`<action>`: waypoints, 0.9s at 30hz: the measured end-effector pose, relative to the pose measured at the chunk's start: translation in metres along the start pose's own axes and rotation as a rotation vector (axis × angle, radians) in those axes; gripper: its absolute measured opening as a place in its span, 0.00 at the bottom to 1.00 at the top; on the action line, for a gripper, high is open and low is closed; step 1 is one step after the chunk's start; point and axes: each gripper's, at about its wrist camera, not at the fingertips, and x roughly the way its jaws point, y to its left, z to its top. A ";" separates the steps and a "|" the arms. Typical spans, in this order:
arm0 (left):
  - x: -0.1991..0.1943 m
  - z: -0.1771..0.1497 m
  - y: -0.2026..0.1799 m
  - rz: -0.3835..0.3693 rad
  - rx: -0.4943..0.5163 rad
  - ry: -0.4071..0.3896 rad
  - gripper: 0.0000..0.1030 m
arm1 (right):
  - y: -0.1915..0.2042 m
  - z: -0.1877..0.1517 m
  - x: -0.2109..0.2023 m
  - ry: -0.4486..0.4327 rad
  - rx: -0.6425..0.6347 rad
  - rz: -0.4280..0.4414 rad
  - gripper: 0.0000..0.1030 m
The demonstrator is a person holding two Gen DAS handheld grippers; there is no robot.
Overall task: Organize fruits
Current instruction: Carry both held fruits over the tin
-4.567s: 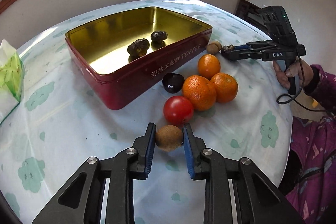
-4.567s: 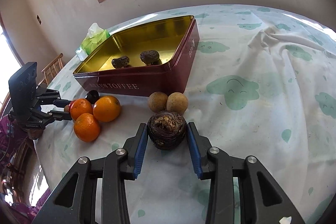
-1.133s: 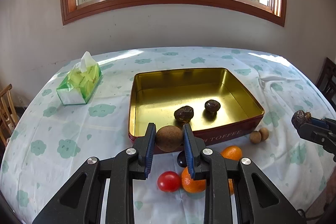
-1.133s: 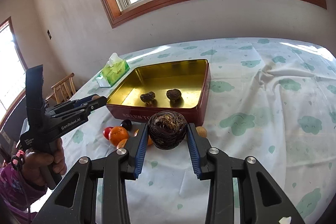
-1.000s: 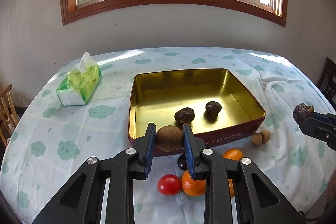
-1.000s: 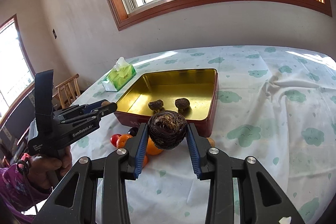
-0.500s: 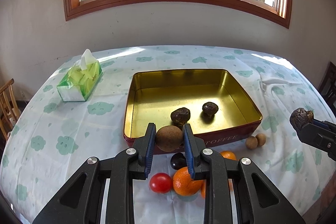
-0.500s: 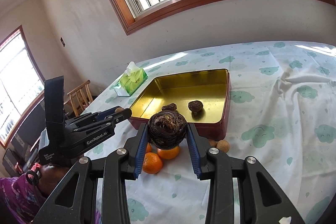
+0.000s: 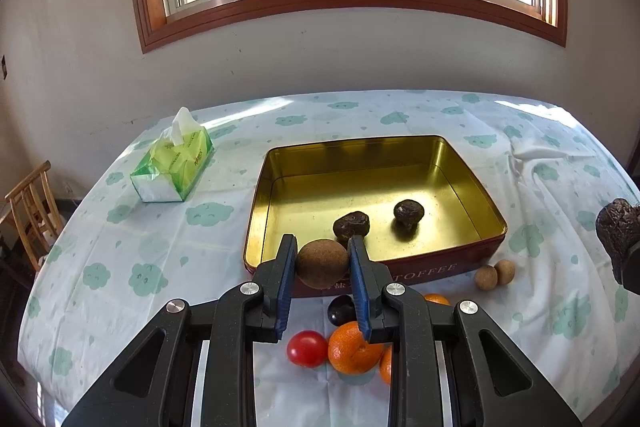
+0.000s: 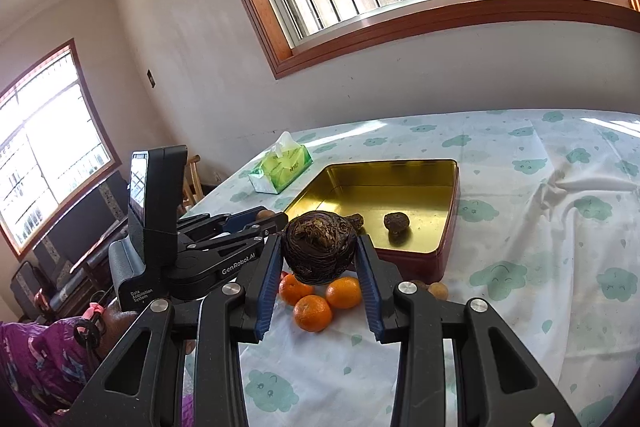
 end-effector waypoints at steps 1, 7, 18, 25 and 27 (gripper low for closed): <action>-0.001 0.000 -0.001 0.005 -0.003 0.000 0.26 | -0.002 -0.001 0.000 0.005 0.007 0.006 0.33; -0.003 -0.005 -0.001 0.025 -0.037 0.002 0.26 | -0.003 -0.001 -0.004 0.030 -0.037 0.030 0.33; -0.007 -0.010 0.002 0.030 -0.040 -0.001 0.26 | 0.009 0.007 0.000 0.018 -0.082 0.047 0.33; -0.003 -0.001 0.002 0.012 -0.007 -0.019 0.26 | 0.009 0.011 -0.002 -0.015 -0.064 0.009 0.33; -0.001 0.003 0.002 0.004 0.014 -0.020 0.26 | 0.009 0.015 0.001 -0.023 -0.065 -0.009 0.33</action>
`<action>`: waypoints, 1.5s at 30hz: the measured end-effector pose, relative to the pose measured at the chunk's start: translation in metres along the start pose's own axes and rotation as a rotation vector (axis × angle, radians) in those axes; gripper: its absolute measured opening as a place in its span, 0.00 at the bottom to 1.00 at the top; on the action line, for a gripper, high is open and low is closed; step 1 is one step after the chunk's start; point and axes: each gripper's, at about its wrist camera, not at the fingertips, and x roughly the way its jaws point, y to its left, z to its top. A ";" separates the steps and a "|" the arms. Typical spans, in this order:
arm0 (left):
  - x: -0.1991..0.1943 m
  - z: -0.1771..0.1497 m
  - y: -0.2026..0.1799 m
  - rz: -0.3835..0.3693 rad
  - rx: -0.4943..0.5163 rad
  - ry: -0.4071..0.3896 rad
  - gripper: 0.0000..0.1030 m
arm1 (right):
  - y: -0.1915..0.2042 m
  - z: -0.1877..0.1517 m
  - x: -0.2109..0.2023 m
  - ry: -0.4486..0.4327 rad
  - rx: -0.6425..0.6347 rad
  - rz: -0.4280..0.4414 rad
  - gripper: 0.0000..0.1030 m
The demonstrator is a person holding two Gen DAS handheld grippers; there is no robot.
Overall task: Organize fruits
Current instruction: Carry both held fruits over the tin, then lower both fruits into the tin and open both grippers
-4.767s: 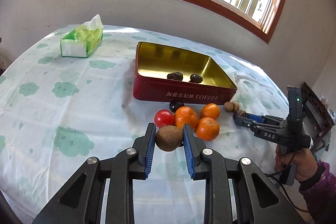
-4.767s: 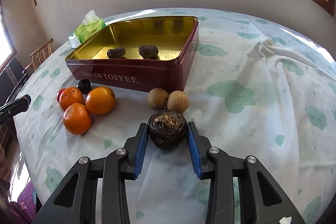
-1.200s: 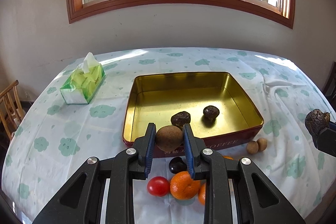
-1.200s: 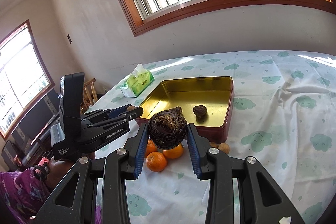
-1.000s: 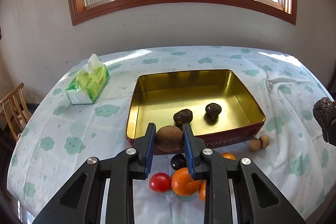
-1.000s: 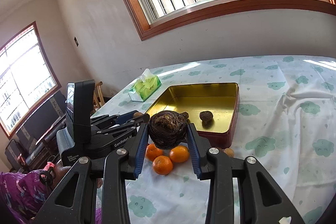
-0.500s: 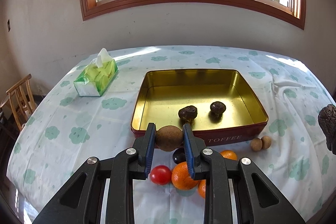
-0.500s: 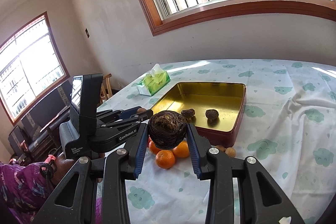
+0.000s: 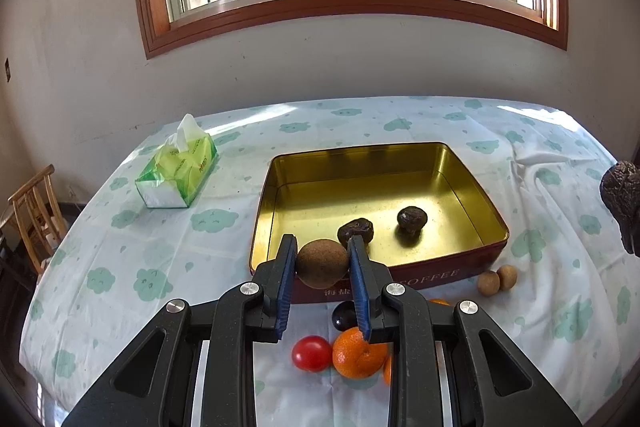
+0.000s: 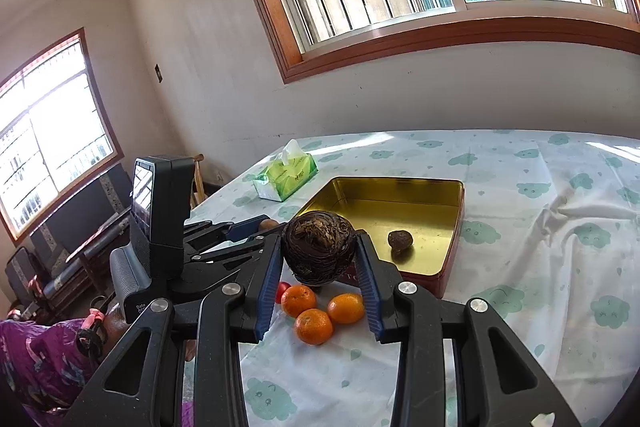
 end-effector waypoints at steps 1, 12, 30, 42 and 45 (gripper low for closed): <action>0.001 0.002 0.001 0.002 0.011 -0.001 0.26 | 0.000 0.002 0.002 -0.006 -0.001 -0.006 0.33; 0.022 0.021 0.015 -0.023 -0.022 -0.008 0.26 | -0.010 0.017 0.029 0.026 0.006 -0.039 0.33; 0.048 0.030 0.009 -0.046 -0.009 0.008 0.26 | -0.020 0.020 0.060 0.065 0.028 -0.065 0.33; 0.064 0.035 0.008 -0.043 0.001 0.012 0.27 | -0.031 0.020 0.078 0.091 0.037 -0.082 0.33; 0.070 0.037 0.009 -0.039 0.007 0.014 0.27 | -0.033 0.020 0.082 0.096 0.042 -0.084 0.33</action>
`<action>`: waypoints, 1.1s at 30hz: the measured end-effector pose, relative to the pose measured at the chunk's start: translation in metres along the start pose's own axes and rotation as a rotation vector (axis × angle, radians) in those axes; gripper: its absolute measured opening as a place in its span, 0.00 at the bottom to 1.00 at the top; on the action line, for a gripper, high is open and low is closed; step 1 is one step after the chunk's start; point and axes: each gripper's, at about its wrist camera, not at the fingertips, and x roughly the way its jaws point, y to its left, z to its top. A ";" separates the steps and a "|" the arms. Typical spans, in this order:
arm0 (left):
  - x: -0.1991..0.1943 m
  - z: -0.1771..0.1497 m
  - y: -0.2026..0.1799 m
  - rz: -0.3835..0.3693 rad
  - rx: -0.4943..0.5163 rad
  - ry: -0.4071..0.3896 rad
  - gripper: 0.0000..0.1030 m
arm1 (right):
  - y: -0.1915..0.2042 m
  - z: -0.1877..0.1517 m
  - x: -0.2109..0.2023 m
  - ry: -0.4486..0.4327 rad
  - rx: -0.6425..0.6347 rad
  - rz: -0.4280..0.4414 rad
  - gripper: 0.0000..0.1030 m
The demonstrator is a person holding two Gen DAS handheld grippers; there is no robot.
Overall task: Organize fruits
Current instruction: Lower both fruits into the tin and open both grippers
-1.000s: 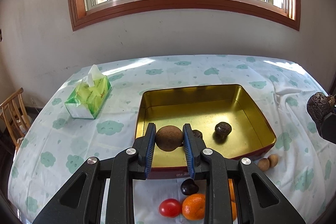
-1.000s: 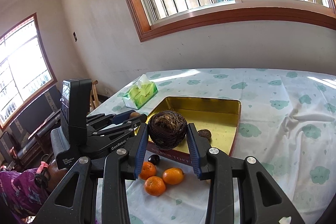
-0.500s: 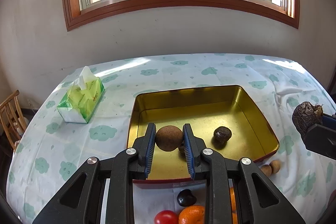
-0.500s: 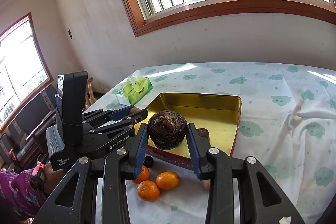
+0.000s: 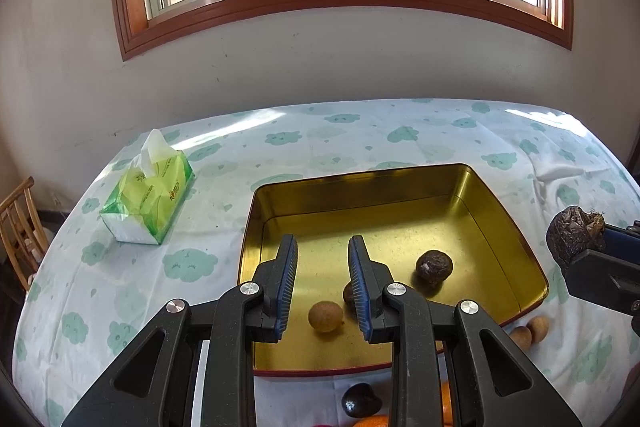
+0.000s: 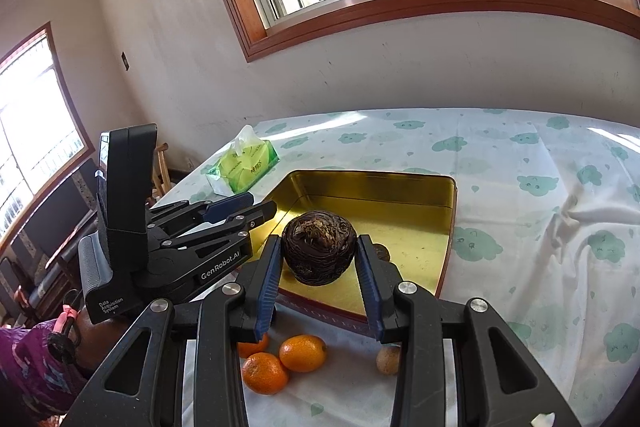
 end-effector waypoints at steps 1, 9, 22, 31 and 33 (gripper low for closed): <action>0.002 0.001 0.000 0.002 0.003 0.000 0.27 | -0.001 0.000 0.002 0.002 0.000 -0.002 0.33; 0.018 0.004 0.003 0.005 0.002 0.014 0.27 | -0.004 0.003 0.013 0.016 0.003 -0.003 0.33; 0.035 0.008 0.014 0.001 -0.031 0.039 0.27 | -0.013 0.003 0.029 0.039 0.014 -0.002 0.33; 0.033 0.006 0.016 -0.011 -0.045 0.020 0.29 | -0.008 0.000 0.057 0.087 -0.036 -0.021 0.33; 0.029 0.005 0.019 -0.007 -0.059 0.009 0.50 | -0.007 -0.001 0.063 0.095 -0.041 -0.020 0.35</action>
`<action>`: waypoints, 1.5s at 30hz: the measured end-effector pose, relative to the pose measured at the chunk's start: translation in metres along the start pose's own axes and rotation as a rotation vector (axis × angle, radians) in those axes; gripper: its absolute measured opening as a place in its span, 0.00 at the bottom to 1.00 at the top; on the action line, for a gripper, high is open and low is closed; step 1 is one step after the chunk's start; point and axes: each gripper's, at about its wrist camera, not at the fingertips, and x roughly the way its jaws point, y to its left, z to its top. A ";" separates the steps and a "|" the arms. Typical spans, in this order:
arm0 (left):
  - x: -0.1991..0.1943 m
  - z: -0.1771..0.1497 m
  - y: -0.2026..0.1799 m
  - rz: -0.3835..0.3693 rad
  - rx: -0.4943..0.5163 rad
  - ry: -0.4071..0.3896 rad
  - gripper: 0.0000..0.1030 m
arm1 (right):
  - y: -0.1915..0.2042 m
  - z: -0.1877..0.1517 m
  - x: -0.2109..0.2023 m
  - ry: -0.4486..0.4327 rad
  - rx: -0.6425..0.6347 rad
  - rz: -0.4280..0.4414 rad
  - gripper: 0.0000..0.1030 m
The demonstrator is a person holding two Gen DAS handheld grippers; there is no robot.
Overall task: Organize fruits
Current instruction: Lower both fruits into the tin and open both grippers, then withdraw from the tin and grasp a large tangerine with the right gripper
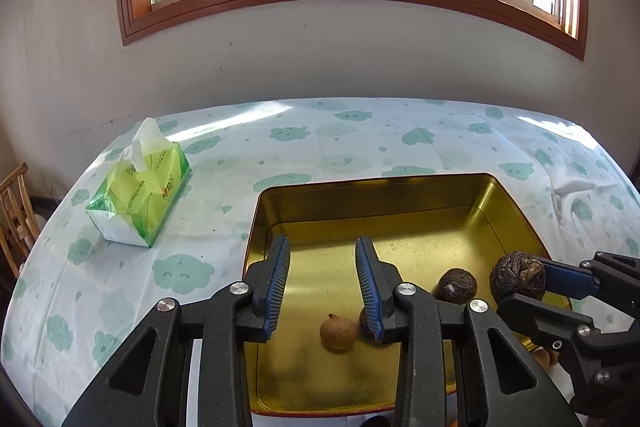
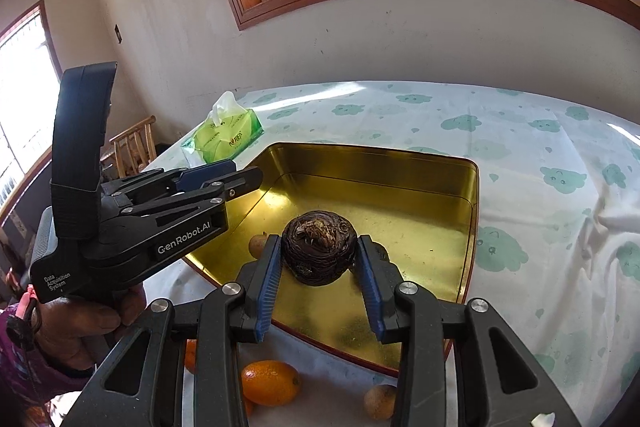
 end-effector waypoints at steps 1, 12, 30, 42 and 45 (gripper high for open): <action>-0.002 -0.001 0.002 0.008 -0.014 -0.008 0.59 | 0.000 0.000 0.002 -0.002 0.001 -0.001 0.36; -0.065 -0.028 0.023 -0.011 -0.014 -0.125 0.88 | -0.007 -0.022 -0.058 -0.064 0.031 0.080 0.50; -0.124 -0.133 0.046 -0.135 0.037 0.019 0.88 | 0.053 -0.092 -0.007 0.196 0.026 0.116 0.46; -0.110 -0.119 0.020 -0.241 0.139 0.017 0.88 | -0.001 -0.107 -0.063 0.080 0.114 -0.016 0.35; -0.101 -0.112 0.015 -0.321 0.220 0.001 0.88 | -0.039 -0.111 -0.083 0.048 0.185 -0.106 0.36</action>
